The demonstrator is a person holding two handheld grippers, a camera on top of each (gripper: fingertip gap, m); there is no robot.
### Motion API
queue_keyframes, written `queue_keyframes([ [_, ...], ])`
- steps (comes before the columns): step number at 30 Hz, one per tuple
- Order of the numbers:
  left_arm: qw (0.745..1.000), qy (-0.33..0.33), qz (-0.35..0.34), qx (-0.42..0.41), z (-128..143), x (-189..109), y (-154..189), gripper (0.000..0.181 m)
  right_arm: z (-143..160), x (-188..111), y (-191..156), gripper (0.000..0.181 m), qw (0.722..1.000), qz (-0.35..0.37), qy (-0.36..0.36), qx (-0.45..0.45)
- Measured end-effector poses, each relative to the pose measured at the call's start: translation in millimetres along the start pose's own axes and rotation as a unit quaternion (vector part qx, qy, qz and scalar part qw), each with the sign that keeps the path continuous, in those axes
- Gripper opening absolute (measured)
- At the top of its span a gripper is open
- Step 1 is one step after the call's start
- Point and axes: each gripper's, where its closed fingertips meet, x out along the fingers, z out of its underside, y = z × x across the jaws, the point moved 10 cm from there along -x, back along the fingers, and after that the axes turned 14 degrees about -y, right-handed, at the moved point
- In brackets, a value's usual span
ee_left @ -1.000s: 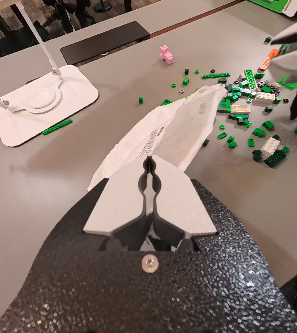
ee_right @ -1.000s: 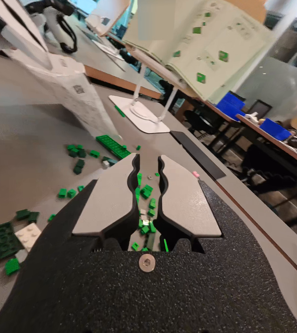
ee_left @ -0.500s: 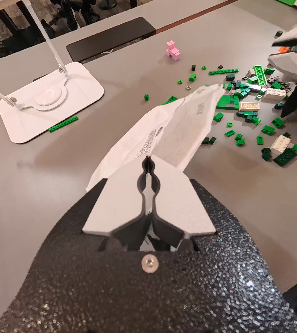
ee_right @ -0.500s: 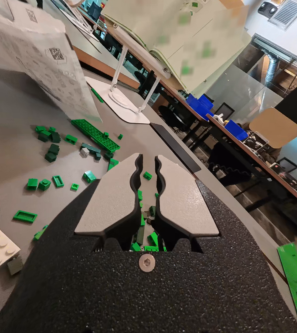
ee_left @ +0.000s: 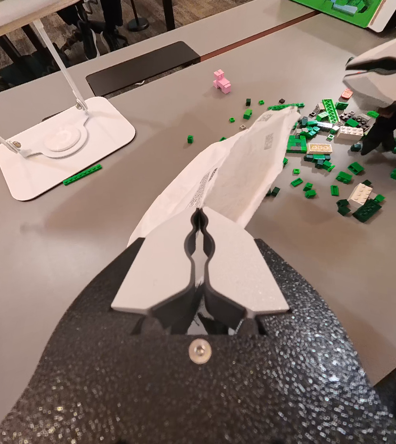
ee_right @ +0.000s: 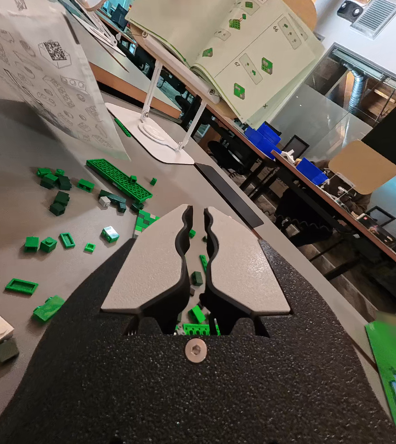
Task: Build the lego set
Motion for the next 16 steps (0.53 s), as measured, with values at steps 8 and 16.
queue_keyframes([
  [8, 1.0, 0.007, -0.001, -0.005, 1.5, -2.1, -2.8, 0.0, 14.0, -10.8, 28.2, 0.013, 0.999, 0.012, -0.02, 0.029],
  [16, 1.0, 0.002, -0.003, -0.012, 3.7, 0.1, -6.6, 0.0, 27.8, -11.6, 41.3, 0.017, 0.996, -0.039, -0.066, 0.049],
])
